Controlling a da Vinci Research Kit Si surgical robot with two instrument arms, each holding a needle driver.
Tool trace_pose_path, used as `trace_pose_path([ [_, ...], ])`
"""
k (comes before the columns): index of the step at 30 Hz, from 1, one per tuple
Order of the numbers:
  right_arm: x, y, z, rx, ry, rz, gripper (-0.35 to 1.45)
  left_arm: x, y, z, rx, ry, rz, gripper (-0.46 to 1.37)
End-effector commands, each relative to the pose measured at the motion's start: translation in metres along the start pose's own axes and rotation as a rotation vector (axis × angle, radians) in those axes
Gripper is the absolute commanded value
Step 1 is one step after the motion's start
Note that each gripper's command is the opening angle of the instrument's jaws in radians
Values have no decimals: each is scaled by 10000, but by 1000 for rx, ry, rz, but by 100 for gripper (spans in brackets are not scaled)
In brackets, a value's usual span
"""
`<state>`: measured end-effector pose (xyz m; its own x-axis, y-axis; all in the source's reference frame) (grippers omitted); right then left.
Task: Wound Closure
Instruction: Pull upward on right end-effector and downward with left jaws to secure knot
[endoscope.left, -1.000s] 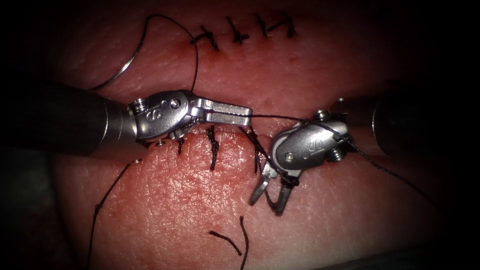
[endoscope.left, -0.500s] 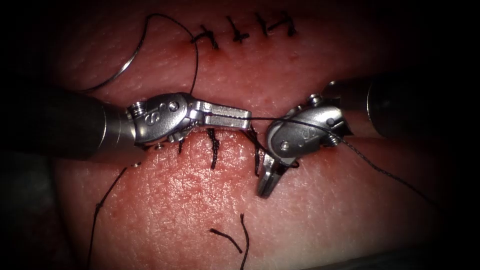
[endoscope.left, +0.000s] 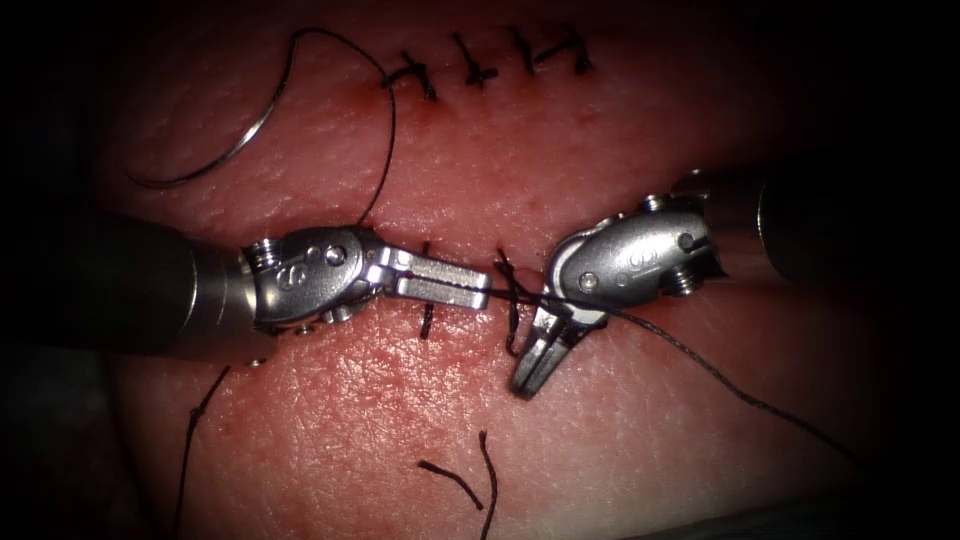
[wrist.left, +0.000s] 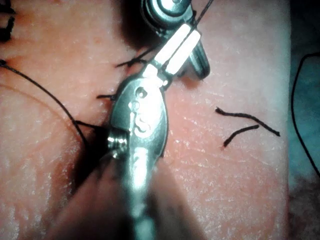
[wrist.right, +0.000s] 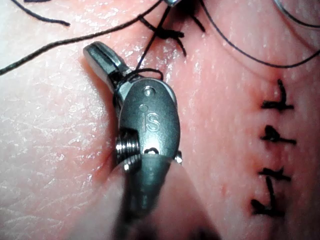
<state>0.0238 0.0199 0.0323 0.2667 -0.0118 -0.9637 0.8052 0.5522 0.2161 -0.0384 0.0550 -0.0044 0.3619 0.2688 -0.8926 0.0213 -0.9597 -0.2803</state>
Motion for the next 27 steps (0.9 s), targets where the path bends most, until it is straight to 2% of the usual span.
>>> trace_pose_path([
  [1, 1, 0, -2, -12, 13, 13, -35, 1, 6, 1, -10, 1, -4, -35],
  [6, -1, 4, -11, -41, 19, 52, -35, 4, 30, 2, -40, -9, -4, -35],
  [14, -6, 7, -18, -70, 62, 82, -35, 2, 56, 5, -55, -20, -23, -35],
  [21, -14, 14, -34, -127, 98, 152, -35, -4, 74, 7, -68, -39, -55, -35],
  [27, -20, 18, -39, -164, 114, 194, -35, -12, 93, 8, -84, -37, -103, -35],
])
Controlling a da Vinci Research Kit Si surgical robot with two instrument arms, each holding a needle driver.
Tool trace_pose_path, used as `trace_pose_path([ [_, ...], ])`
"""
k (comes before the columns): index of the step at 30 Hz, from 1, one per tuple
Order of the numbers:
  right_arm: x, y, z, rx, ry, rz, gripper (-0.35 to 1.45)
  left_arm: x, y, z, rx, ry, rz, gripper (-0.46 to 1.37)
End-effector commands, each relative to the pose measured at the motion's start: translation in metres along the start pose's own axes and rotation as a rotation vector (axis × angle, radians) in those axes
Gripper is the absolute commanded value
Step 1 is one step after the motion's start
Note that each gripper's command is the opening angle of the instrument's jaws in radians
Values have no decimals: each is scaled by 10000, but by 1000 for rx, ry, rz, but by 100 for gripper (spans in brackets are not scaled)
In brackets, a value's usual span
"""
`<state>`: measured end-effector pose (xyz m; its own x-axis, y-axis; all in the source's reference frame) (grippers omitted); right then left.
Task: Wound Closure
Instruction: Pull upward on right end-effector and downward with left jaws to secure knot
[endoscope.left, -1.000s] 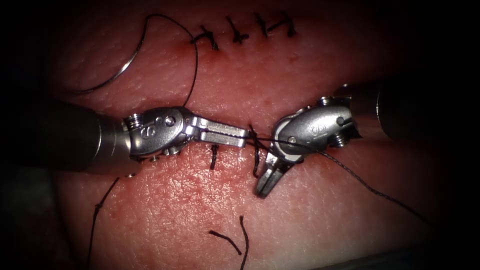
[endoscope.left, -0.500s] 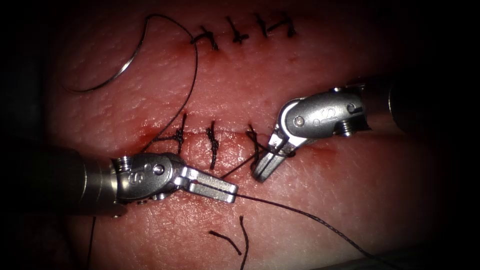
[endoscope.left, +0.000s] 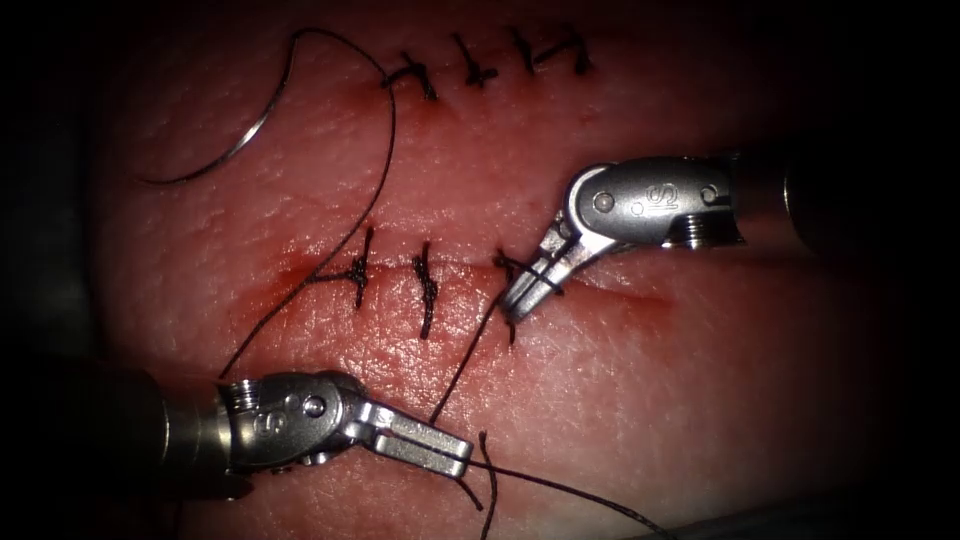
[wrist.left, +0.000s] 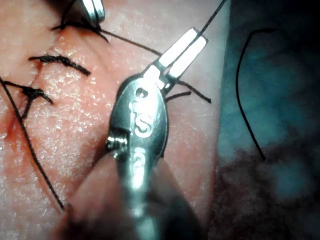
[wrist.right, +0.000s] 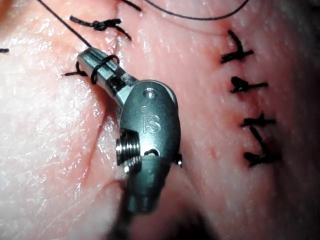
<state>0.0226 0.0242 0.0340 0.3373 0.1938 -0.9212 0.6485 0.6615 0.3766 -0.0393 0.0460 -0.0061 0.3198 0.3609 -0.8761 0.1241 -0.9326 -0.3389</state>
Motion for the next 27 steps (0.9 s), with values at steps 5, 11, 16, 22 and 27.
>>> trace_pose_path([
  [5, -1, 2, -1, -24, 23, 30, -35, -12, 23, 4, -46, 7, -68, -35],
  [11, -1, 1, -1, -38, 29, 38, -35, -35, 52, 5, -142, 22, -168, -35],
  [16, -1, 2, -3, -53, 29, 50, -35, -49, 68, 3, -243, 34, -230, -35],
  [22, -5, 5, -7, -87, 29, 85, -35, -61, 84, 5, -308, 35, -304, -35],
  [27, -10, 8, -13, -138, 19, 170, -35, -73, 99, 4, -327, 8, -373, -35],
])
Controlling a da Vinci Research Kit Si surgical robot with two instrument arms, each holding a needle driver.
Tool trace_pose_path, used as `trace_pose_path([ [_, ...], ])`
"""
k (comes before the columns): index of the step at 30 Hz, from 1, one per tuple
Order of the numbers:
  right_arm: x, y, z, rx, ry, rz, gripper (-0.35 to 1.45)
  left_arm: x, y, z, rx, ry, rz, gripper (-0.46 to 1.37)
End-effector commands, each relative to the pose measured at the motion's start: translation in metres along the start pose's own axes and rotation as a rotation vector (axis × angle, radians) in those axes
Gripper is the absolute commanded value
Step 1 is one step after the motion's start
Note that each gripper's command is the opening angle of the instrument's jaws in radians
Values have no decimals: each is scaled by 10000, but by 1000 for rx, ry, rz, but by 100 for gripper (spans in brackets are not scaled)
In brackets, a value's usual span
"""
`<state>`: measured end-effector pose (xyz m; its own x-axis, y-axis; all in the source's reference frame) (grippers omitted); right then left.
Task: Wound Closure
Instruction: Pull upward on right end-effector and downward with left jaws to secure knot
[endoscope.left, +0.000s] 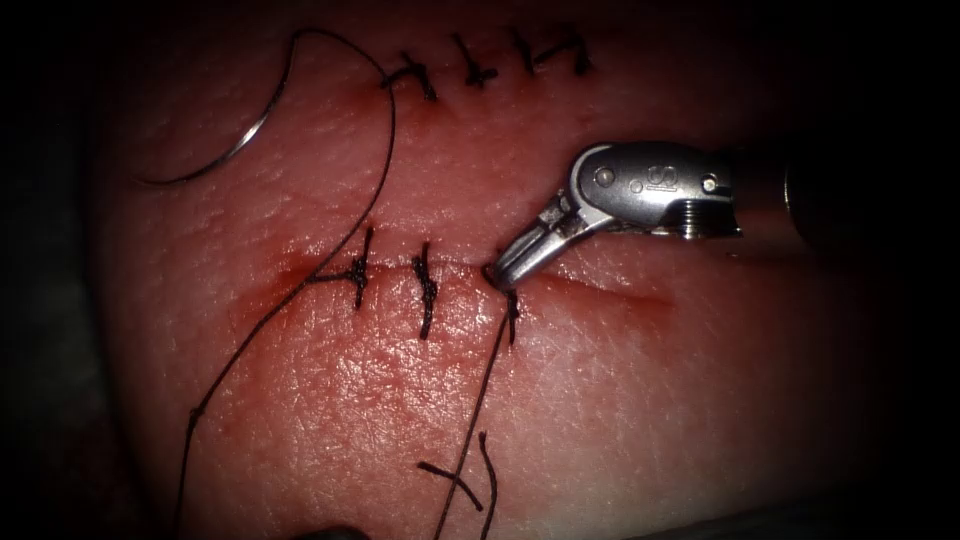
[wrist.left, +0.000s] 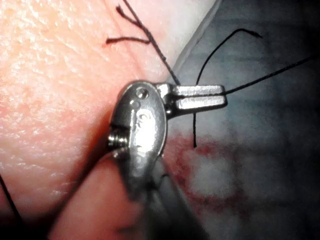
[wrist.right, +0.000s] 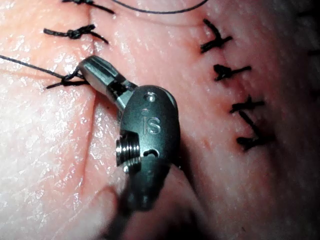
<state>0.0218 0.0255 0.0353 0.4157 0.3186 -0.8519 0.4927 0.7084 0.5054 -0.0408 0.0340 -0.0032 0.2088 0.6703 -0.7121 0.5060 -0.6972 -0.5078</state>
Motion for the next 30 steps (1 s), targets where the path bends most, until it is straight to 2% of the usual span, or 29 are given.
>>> trace_pose_path([
  [1, 1, -1, 0, -17, -2, 21, -35, -3, 3, 0, -22, -11, -21, -35],
  [6, -1, 2, -4, -56, -9, 67, -35, -17, 15, 2, -28, -21, -67, -35],
  [13, -2, 11, -11, -121, -7, 124, -35, -32, 38, 2, 22, -3, -179, -35],
  [19, -4, 18, -14, -164, -6, 155, -35, -48, 54, 3, -61, -71, -226, -35],
  [23, -4, 20, -13, -171, -7, 158, -35, -50, 61, -10, -66, -87, -251, -35],
  [30, -6, 28, -21, -242, -22, 147, -35, -59, 62, -17, -76, -103, -266, -35],
])
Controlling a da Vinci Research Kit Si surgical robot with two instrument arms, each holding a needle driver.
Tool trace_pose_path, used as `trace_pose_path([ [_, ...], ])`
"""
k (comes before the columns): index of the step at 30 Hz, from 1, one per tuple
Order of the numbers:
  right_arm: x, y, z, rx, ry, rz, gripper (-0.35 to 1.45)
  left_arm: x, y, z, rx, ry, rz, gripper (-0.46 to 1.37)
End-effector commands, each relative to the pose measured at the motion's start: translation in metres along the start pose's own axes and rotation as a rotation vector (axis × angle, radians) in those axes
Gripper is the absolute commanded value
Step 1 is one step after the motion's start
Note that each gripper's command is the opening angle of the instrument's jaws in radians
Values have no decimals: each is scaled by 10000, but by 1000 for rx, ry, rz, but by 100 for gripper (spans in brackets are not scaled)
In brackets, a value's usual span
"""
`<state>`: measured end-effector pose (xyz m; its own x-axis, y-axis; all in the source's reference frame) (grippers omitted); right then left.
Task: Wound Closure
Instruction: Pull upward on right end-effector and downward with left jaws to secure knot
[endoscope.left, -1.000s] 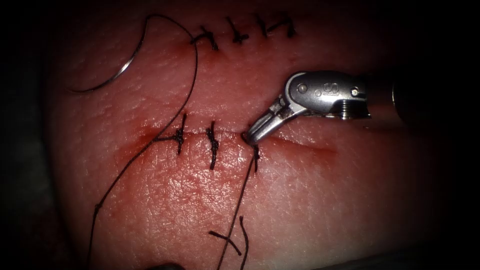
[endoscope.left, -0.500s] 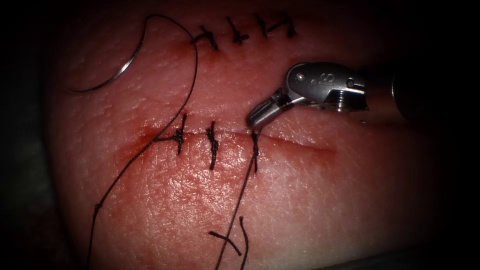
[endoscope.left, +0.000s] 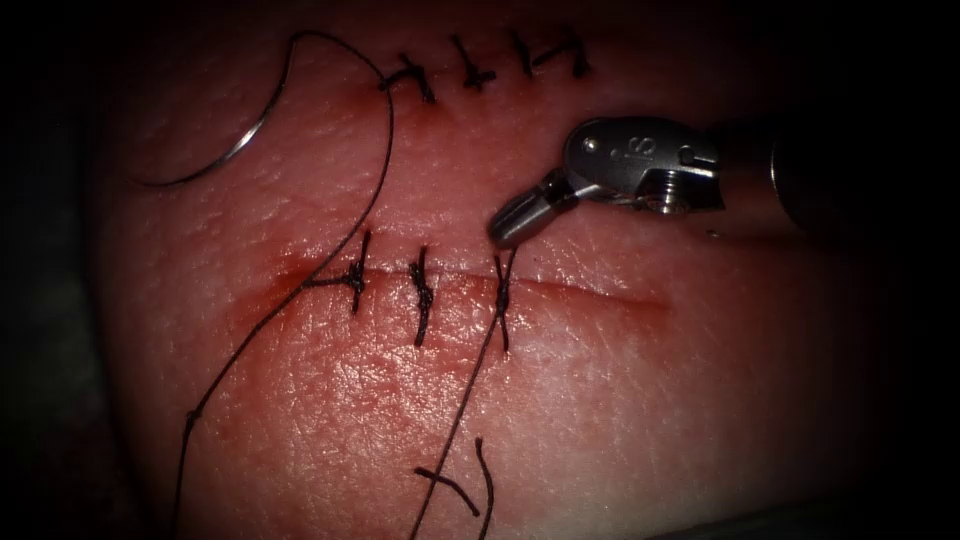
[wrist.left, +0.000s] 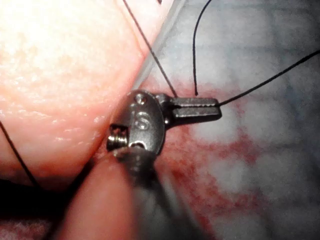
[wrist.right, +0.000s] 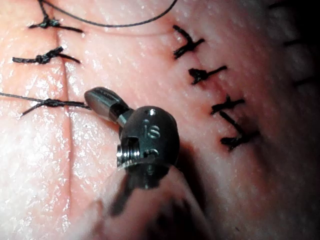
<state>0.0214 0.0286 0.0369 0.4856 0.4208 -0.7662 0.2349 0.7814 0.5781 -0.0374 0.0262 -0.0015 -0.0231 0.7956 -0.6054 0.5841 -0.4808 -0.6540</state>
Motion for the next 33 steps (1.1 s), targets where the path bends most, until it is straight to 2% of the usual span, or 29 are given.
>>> trace_pose_path([
  [1, -1, 1, -1, -8, -3, -3, -35, -2, -2, -1, -13, -2, 1, -35],
  [9, 2, 6, -8, -63, -12, -71, -35, -4, -1, -3, -14, -6, 1, -35],
  [33, 7, 8, -7, -65, 6, -122, -35, -5, -1, -4, -17, -10, -4, -35],
])
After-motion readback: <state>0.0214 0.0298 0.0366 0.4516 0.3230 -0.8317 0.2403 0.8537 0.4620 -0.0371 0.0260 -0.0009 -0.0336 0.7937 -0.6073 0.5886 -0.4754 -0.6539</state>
